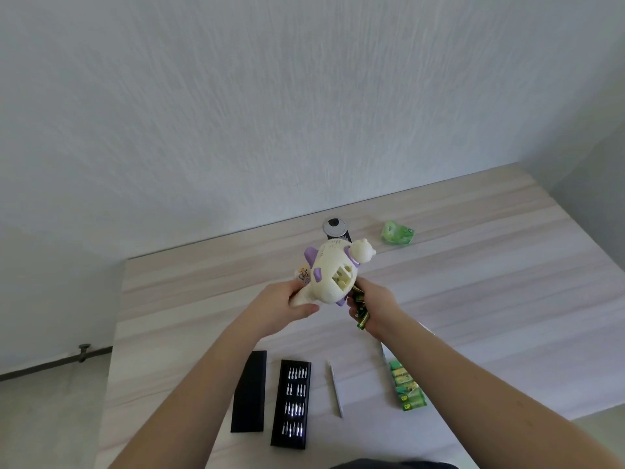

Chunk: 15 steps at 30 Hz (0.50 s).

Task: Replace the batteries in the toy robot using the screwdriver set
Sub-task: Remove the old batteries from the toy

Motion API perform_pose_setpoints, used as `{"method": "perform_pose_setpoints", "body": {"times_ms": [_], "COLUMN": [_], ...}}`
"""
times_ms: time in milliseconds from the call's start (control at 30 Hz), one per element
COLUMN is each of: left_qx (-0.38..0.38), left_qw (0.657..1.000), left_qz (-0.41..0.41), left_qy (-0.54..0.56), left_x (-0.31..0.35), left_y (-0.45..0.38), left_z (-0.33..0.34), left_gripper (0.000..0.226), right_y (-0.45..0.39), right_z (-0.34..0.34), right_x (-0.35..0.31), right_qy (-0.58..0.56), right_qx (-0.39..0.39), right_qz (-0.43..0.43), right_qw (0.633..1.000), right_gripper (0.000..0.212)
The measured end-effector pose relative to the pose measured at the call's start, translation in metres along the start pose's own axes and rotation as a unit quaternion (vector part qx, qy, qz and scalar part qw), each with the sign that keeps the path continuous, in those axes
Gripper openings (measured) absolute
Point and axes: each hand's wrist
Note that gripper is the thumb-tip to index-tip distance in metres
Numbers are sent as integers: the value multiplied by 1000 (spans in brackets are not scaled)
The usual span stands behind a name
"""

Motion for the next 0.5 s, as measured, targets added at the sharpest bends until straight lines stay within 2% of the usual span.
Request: {"method": "perform_pose_setpoints", "body": {"times_ms": [67, 133, 300, 433, 500], "left_qx": [-11, -25, 1, 51, 73], "left_qw": [998, 998, 992, 954, 939], "left_qz": [3, -12, -93, -168, -187], "left_qy": [-57, -51, 85, 244, 279], "left_x": [-5, -9, -22, -30, -31], "left_y": [-8, -13, -23, -29, -31], "left_z": [5, 12, 32, 58, 69], "left_gripper": [17, 14, 22, 26, 26], "right_y": [-3, -8, -19, -29, -33], "right_z": [0, 0, 1, -5, -13], "right_x": [1, 4, 10, 12, 16], "right_qy": [17, 39, 73, 41, 33], "right_qx": [9, 14, -1, -4, 11], "right_qz": [2, 4, -22, -12, 8], "right_qw": [1000, 999, 997, 999, 999], "right_gripper": [21, 21, 22, 29, 29]}}
Point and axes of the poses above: each hand's wrist, its own y-axis away from the middle knuckle, its own z-axis out of the palm, x = y × z, and after that the axes turned 10 degrees about -y, right-handed
